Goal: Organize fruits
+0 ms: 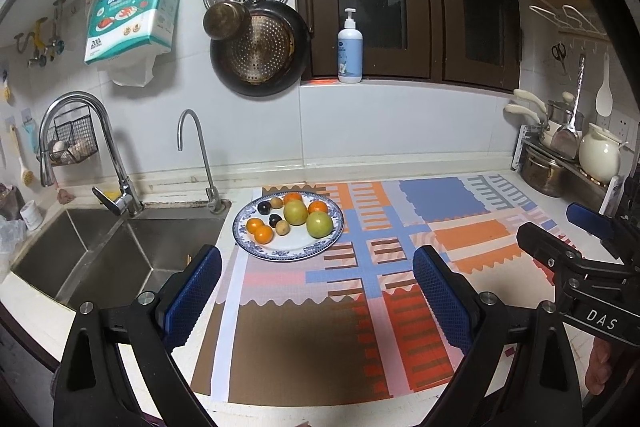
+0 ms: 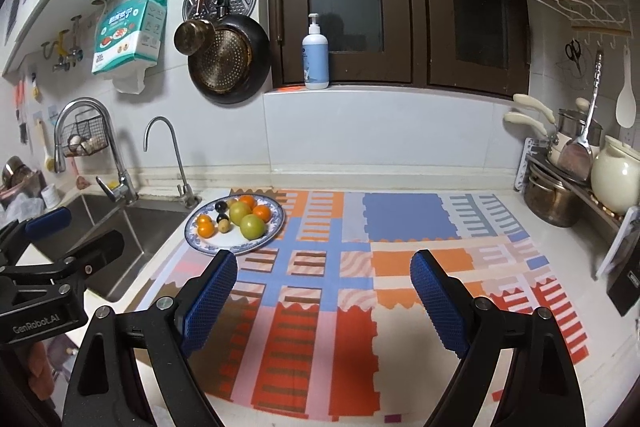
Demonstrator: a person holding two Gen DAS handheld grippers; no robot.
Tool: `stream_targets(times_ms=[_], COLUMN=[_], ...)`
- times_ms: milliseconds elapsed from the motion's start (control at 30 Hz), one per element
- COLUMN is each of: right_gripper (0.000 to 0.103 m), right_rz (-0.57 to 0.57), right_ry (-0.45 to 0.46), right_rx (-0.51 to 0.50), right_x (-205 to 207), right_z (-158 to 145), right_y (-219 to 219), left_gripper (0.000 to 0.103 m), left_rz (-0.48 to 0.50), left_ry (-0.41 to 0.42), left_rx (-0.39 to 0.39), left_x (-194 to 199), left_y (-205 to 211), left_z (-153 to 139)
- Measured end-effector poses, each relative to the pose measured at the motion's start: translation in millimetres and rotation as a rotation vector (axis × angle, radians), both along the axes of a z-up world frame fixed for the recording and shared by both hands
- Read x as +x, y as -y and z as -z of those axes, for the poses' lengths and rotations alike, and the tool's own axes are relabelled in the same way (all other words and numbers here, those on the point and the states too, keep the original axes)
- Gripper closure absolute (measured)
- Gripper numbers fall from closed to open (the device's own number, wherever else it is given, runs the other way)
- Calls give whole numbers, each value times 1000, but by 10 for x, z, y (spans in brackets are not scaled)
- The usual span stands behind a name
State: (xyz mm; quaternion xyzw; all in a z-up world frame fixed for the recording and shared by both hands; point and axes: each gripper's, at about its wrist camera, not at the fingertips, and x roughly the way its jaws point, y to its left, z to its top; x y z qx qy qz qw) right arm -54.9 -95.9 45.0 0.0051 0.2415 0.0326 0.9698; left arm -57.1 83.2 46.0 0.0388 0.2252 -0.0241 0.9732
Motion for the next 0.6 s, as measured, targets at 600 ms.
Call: stream_targets(times_ms=[600], right_gripper=[14], right_rz=[-10], right_ry=[5], right_rx=[5], right_x=[-179], right_z=[-16], right_y=[30], left_gripper=[0], left_rz=[0], left_ry=[41], left_rx=[15], left_x=[-219], left_y=[40], left_z=[-42])
